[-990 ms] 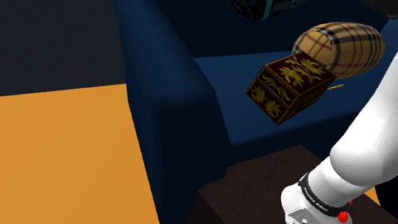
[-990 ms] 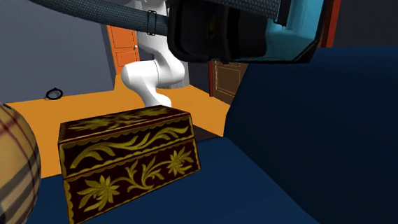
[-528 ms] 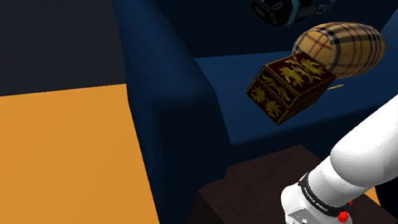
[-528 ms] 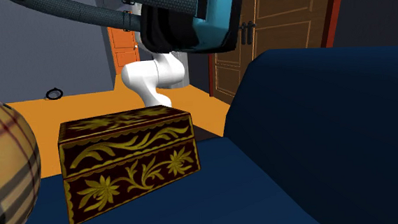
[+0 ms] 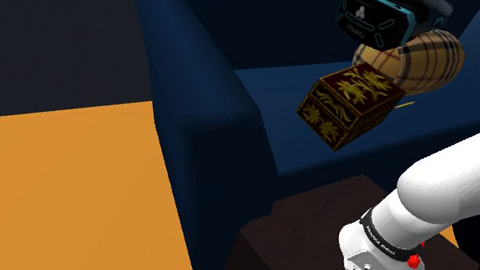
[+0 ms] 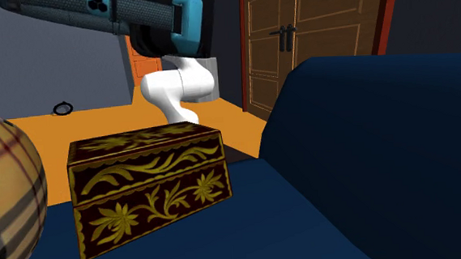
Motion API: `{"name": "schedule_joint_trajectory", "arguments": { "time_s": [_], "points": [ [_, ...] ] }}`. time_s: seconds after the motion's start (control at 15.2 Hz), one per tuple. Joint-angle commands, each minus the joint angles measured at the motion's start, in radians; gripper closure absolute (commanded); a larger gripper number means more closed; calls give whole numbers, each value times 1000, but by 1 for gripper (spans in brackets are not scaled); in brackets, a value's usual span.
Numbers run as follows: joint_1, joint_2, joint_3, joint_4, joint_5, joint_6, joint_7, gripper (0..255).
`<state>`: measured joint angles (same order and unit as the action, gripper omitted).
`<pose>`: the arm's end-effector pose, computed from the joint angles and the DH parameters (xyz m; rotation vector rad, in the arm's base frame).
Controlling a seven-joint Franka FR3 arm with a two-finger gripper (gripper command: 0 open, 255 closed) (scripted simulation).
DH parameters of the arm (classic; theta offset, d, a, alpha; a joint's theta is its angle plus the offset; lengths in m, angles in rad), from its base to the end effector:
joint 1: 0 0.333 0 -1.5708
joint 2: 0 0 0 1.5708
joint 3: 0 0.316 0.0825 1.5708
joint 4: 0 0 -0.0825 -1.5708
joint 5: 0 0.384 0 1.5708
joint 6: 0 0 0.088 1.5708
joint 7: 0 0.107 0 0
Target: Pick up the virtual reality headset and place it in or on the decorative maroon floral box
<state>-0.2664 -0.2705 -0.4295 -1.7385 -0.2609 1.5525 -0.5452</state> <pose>0.3257 -0.3493 0.6692 2.9760 -0.2280 -0.0555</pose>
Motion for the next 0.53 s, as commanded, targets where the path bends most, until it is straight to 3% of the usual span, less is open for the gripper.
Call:
{"name": "schedule_joint_trajectory", "arguments": {
  "time_s": [0.0, 0.46],
  "points": [
    [-12, -57, -3, -42, -23, -7, -13, 255],
    [-17, -87, -5, -164, -36, 84, 9, 255]
  ]
}}
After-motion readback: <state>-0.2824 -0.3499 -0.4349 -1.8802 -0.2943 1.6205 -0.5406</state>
